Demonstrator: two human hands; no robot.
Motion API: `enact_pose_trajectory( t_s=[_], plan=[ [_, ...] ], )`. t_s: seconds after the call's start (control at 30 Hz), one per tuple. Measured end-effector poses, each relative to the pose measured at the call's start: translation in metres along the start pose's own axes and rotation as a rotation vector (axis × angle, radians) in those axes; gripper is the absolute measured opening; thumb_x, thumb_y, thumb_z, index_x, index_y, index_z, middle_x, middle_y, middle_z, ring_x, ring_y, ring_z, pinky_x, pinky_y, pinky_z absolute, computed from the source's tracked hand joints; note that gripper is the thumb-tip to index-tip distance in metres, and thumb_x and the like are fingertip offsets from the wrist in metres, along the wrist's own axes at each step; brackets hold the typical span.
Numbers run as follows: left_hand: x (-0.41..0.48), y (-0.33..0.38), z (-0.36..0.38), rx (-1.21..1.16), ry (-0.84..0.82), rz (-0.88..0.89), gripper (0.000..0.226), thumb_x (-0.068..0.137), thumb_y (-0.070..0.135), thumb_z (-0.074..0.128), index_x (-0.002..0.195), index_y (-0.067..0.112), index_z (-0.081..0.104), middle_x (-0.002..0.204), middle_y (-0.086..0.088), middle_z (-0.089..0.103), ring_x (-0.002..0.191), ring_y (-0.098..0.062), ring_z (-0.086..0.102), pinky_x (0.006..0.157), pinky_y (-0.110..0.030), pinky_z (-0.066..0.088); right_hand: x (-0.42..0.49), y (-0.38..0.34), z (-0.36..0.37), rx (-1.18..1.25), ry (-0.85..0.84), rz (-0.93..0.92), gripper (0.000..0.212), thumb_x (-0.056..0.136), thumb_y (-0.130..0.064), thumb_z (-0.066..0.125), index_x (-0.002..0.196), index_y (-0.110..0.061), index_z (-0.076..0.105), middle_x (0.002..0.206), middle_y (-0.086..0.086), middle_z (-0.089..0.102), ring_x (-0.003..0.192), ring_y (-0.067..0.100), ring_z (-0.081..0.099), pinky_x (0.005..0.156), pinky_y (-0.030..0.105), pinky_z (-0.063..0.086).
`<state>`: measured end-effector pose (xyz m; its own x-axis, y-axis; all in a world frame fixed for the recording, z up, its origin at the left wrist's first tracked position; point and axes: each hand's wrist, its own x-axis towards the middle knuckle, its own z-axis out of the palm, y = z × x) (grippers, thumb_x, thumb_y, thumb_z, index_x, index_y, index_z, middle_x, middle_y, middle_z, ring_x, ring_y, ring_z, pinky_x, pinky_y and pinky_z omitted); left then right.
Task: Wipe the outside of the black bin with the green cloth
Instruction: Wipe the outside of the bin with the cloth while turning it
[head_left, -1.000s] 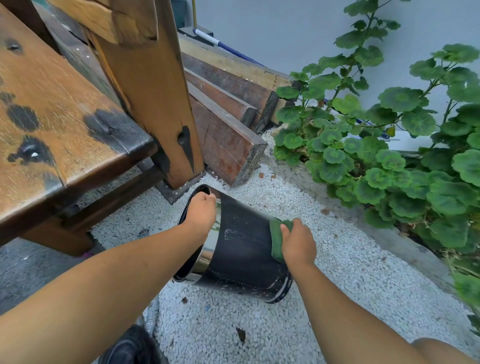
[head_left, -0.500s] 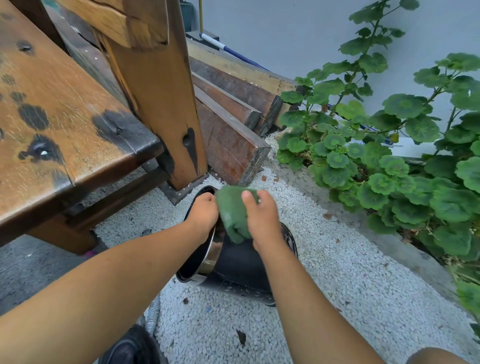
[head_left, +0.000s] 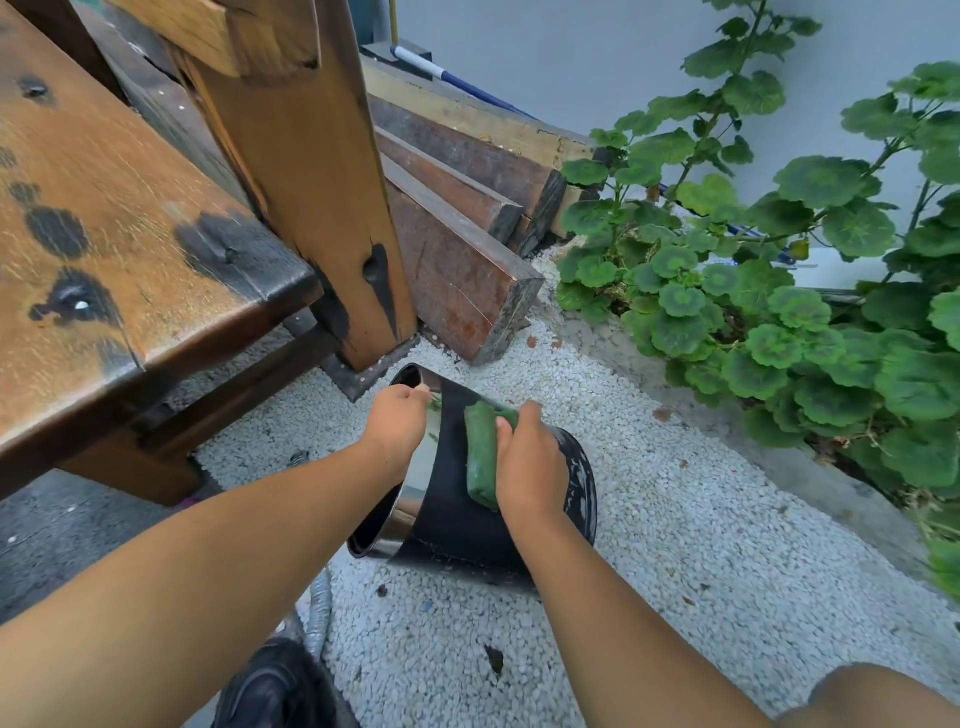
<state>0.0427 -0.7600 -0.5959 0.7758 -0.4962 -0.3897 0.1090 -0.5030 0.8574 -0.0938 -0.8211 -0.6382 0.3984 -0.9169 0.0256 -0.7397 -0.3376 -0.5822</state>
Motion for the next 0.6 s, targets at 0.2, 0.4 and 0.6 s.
enact_pose_trajectory(
  t_s=[0.2,0.4,0.6],
  plan=[
    [-0.004,0.000,-0.006,0.039,-0.054,0.037,0.037,0.102,0.026,0.046,0.069,0.015,0.034,0.063,-0.001,0.027,0.058,-0.016,0.028,0.059,-0.031,0.025,-0.002,0.070,-0.004,-0.027,-0.013,0.173,0.019,0.105,-0.036,0.040,0.101,-0.018,0.042,0.090,0.003,0.061,0.078,0.027,0.062,0.065,0.042,0.051],
    [-0.025,0.007,-0.009,0.002,-0.367,0.004,0.030,0.097,0.030,0.057,0.073,0.017,0.047,0.065,0.000,0.045,0.061,-0.020,0.044,0.057,-0.033,0.036,-0.001,0.108,-0.018,0.443,-0.025,0.503,0.022,0.104,-0.032,0.049,0.095,-0.012,0.052,0.086,0.010,0.062,0.086,0.035,0.063,0.067,0.038,0.050],
    [-0.043,0.015,-0.037,0.536,-0.893,-0.141,0.043,0.090,0.036,0.067,0.129,0.029,0.050,0.112,-0.007,0.069,0.087,-0.025,0.068,0.074,-0.040,0.059,-0.015,0.115,-0.036,1.251,-0.112,0.678,0.029,0.106,-0.027,0.048,0.123,-0.008,0.062,0.111,0.017,0.071,0.098,0.030,0.068,0.088,0.044,0.055]
  ],
)
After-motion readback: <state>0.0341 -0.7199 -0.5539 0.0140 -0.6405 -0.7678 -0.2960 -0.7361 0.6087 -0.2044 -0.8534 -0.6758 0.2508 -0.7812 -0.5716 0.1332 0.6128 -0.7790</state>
